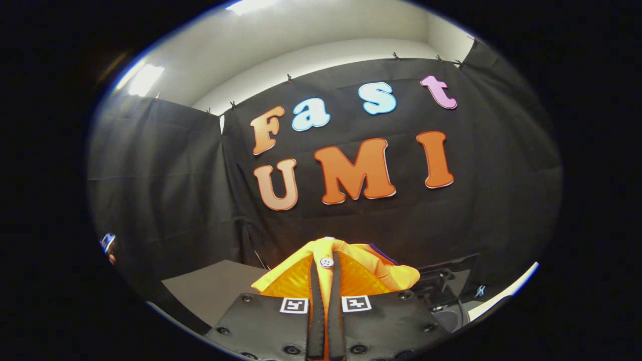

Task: Put the clothes into the washing machine and then close the washing machine lid.

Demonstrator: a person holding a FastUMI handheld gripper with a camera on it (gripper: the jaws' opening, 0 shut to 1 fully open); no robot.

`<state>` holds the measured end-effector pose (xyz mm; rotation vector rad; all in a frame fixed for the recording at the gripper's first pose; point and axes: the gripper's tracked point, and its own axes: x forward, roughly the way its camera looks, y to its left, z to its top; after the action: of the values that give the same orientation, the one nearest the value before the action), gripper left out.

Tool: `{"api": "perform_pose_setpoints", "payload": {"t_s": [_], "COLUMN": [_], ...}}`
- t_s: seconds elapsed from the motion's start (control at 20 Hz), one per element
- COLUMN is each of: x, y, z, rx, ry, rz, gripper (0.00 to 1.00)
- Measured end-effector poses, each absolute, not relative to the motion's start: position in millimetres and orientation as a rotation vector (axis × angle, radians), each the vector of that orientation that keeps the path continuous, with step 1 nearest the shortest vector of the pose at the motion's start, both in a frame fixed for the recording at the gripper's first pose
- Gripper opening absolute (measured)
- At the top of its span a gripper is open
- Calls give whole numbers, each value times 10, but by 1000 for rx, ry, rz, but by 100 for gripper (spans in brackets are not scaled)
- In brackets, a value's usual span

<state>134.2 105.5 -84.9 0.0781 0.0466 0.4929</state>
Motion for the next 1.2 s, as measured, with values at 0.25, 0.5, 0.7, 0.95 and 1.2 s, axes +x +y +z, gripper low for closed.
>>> {"api": "perform_pose_setpoints", "payload": {"t_s": [0.25, 0.5, 0.7, 0.95, 1.2], "x": [1574, 1853, 2027, 2130, 2110], "y": [368, 261, 369, 416, 383], "z": [-1639, -2758, -3728, -4831, -5297], "rx": [48, 47, 78, 6, 80], "ry": [189, 365, 548, 793, 1026], "rz": [456, 484, 501, 463, 358], "gripper": [11, 11, 11, 11, 11]}}
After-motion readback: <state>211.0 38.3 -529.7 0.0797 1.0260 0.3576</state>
